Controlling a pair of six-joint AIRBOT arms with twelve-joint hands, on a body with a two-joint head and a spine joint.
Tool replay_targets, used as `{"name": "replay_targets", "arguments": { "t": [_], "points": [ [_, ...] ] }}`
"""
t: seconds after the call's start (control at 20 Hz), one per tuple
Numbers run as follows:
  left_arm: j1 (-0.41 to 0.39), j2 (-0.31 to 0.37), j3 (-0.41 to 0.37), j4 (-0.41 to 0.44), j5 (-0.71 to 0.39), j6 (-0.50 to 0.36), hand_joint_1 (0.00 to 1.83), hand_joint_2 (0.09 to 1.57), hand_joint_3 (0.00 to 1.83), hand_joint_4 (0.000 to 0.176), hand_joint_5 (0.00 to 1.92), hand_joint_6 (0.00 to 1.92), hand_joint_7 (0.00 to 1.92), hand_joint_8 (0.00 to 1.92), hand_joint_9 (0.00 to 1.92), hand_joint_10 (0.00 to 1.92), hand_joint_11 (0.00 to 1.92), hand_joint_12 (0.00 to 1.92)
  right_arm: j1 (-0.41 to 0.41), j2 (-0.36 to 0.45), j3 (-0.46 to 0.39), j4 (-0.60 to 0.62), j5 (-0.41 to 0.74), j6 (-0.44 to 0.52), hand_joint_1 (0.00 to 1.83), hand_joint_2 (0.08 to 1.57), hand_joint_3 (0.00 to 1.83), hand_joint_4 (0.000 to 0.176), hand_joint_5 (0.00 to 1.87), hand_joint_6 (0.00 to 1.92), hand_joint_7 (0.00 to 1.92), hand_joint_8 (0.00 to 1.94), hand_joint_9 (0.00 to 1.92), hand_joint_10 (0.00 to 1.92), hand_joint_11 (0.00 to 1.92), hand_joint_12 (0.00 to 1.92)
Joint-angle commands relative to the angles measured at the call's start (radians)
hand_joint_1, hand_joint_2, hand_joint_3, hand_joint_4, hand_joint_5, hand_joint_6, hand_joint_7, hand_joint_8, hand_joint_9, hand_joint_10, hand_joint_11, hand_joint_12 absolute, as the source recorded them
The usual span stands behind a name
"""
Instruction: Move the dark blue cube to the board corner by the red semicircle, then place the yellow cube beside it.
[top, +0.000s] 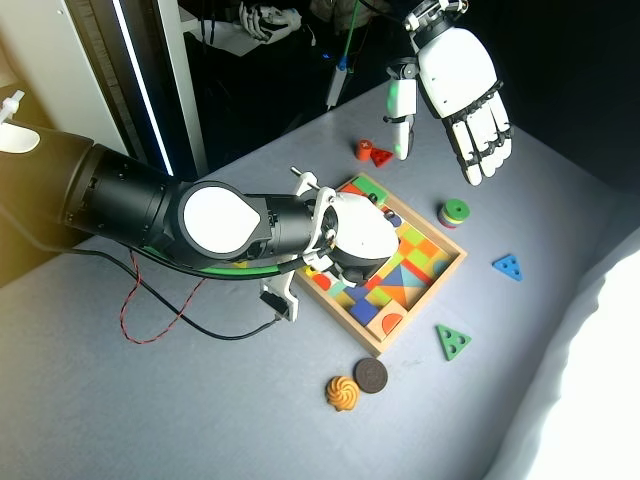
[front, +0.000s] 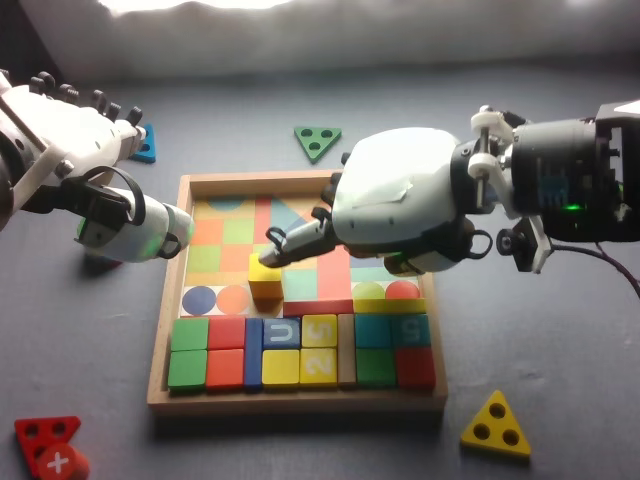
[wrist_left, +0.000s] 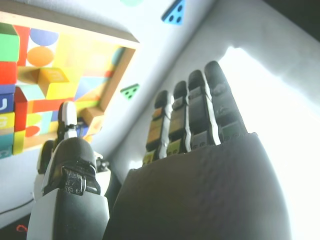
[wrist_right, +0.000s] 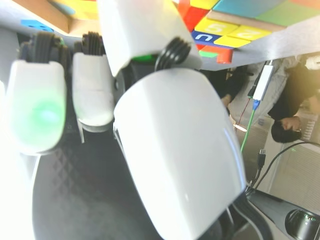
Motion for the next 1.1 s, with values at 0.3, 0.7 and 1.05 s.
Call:
{"name": "replay_targets", "arguments": {
  "t": [0.3, 0.7, 1.05],
  "points": [
    [-0.006, 0.015, -0.001, 0.077, -0.007, 0.004, 0.00, 1.26, 0.00, 0.000, 0.08, 0.01, 0.08, 0.01, 0.09, 0.00, 0.00, 0.29, 0.002, 0.000, 0.000, 0.089, 0.045, -0.045, 1.70, 1.30, 0.00, 0.000, 0.34, 0.01, 1.41, 1.94, 1.58, 1.92, 1.66, 1.92],
    [-0.007, 0.015, -0.002, 0.076, -0.007, 0.004, 0.00, 1.26, 0.00, 0.000, 0.07, 0.00, 0.07, 0.00, 0.07, 0.00, 0.00, 0.19, -0.001, -0.014, 0.004, 0.116, 0.034, -0.055, 1.70, 1.32, 0.00, 0.000, 0.34, 0.00, 1.40, 1.94, 1.56, 1.92, 1.65, 1.92],
    [-0.006, 0.015, -0.003, 0.077, -0.007, 0.004, 0.00, 1.26, 0.00, 0.000, 0.08, 0.00, 0.08, 0.00, 0.09, 0.01, 0.00, 0.23, -0.010, -0.018, 0.012, 0.118, 0.032, -0.059, 1.71, 1.30, 0.00, 0.000, 0.35, 0.01, 1.41, 1.94, 1.57, 1.92, 1.66, 1.92]
  ]
}}
